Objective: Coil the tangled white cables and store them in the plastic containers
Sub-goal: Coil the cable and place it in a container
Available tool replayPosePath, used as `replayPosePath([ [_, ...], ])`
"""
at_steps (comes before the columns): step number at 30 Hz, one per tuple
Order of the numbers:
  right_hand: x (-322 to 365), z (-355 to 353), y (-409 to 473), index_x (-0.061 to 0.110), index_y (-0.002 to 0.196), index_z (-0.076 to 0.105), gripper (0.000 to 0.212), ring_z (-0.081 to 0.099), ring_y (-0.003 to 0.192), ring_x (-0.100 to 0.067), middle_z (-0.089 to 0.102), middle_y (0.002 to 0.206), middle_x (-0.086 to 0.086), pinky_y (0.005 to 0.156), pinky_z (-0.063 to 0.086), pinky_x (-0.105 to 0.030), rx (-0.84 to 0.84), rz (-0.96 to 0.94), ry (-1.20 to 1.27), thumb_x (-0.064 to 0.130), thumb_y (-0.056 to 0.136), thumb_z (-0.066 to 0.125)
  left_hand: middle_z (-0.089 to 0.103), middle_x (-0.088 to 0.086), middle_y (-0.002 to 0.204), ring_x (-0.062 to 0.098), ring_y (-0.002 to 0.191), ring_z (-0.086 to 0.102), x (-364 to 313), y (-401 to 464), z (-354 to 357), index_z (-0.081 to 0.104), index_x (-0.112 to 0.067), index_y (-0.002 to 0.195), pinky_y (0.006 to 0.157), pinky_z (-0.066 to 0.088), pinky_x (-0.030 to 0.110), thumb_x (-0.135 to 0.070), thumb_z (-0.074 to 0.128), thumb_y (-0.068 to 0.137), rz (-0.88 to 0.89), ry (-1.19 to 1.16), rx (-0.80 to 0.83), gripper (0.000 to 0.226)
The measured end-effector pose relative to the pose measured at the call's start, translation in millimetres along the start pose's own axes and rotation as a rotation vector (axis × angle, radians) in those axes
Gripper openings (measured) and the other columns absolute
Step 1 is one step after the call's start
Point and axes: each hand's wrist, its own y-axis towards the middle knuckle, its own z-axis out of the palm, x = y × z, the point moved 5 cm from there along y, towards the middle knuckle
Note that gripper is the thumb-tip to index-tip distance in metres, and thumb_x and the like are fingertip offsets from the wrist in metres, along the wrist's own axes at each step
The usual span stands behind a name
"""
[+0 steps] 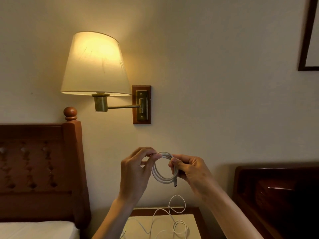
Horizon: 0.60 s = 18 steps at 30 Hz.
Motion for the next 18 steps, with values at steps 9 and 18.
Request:
replayPosePath([
  [9,-2,-2,-5,0.013,0.104,0.072,0.023,0.069,0.074,-0.024,0.072,0.081,-0.008,0.077,0.06,-0.036,0.076,-0.075,-0.105,0.009,0.098,0.049,0.072,0.003,0.095,0.009,0.079,0.073,14,0,5,0.048,-0.007,0.097,0.061,0.06,0.026,-0.025,0.049,0.095,-0.242,-0.185,0.038,0.018],
  [18,-11,-11,-1,0.015,0.108,0.071,0.024,0.059,0.064,-0.018,0.067,0.074,-0.002,0.066,0.054,-0.029,0.109,-0.063,-0.21,0.007,0.097,0.052,0.07,-0.007,0.109,0.009,0.098,0.064,37,-26,22,0.065,-0.023,0.113,0.084,0.052,0.034,-0.046,0.066,0.08,-0.713,-0.509,0.527,0.04],
])
